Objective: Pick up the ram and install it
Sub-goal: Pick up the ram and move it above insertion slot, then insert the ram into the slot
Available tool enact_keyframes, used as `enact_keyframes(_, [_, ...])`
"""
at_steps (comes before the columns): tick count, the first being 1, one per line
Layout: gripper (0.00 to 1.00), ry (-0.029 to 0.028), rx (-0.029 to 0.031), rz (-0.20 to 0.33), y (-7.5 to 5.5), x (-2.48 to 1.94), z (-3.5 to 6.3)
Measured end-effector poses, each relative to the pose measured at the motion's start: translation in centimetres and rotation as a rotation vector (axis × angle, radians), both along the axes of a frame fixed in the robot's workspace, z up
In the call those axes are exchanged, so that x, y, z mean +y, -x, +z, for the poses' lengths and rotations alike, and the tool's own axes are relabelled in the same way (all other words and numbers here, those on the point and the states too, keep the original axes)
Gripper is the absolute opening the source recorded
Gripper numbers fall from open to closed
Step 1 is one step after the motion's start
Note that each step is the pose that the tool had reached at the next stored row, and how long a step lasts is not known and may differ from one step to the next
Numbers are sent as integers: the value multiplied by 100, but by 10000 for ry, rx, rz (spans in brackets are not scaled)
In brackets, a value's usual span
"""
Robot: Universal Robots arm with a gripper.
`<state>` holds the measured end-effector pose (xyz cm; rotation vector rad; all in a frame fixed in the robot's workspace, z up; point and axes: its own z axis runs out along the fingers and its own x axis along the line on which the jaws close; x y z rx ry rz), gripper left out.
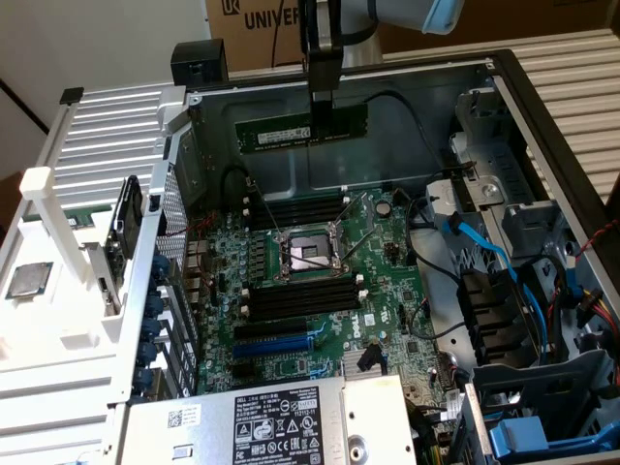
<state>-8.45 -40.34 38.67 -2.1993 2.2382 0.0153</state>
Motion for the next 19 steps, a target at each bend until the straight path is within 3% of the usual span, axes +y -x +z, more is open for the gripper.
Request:
enact_keyframes(6, [12, 78, 26, 2, 1, -12, -55])
enact_keyframes(9, [12, 92, 36, 2, 2, -12, -105])
enact_keyframes(11, [12, 106, 80, 0, 2, -12, -113])
enact_keyframes(19, [12, 108, 80, 1, 2, -12, -114])
